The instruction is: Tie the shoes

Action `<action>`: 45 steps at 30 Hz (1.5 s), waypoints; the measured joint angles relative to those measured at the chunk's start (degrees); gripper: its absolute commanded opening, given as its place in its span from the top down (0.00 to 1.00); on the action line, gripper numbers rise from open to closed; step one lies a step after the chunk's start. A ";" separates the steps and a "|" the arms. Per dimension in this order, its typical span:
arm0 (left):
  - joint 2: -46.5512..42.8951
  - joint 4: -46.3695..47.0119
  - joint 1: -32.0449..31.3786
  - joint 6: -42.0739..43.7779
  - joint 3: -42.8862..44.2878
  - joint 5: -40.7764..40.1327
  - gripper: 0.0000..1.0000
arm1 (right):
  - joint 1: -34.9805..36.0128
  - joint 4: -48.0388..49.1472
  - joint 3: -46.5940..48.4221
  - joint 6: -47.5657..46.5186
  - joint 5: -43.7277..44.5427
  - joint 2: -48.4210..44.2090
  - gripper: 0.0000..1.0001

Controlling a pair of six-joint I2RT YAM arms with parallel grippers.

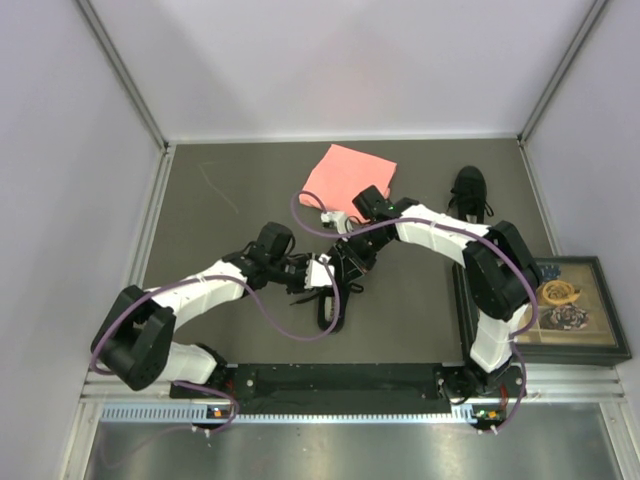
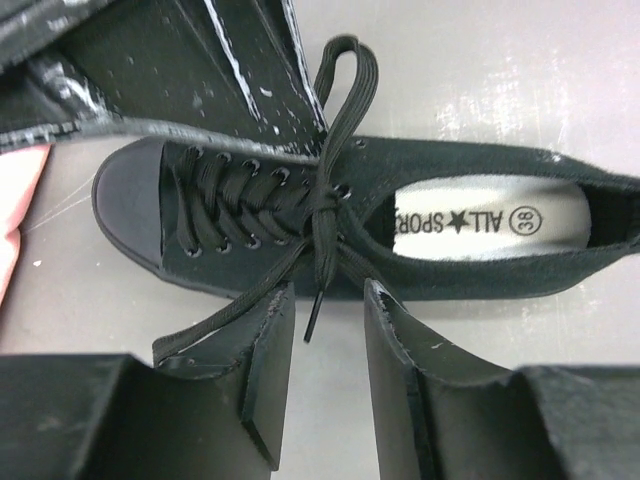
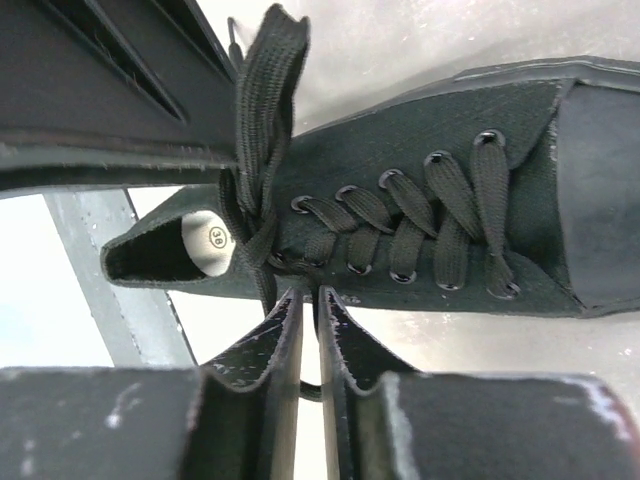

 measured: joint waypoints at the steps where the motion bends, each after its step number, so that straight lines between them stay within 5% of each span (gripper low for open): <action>1: 0.02 0.13 -0.24 -0.15 0.00 0.02 0.64 | 0.13 -0.04 0.02 -0.07 0.00 0.00 0.84; 4: 0.20 0.33 -0.68 -0.55 0.02 0.09 0.69 | 0.50 -0.44 0.24 -0.09 -0.04 0.04 0.85; 6: 0.24 0.46 -0.85 -0.81 0.02 0.07 0.75 | 0.63 -0.48 0.50 -0.11 -0.09 0.11 0.99; 11: 0.24 0.63 -0.96 -1.25 0.02 0.09 0.99 | 0.66 -0.61 0.76 -0.31 -0.11 0.13 1.00; 45: -13.31 -9.11 2.84 -0.15 -7.48 -8.22 1.00 | 0.63 -0.66 0.61 0.87 3.02 -1.07 1.00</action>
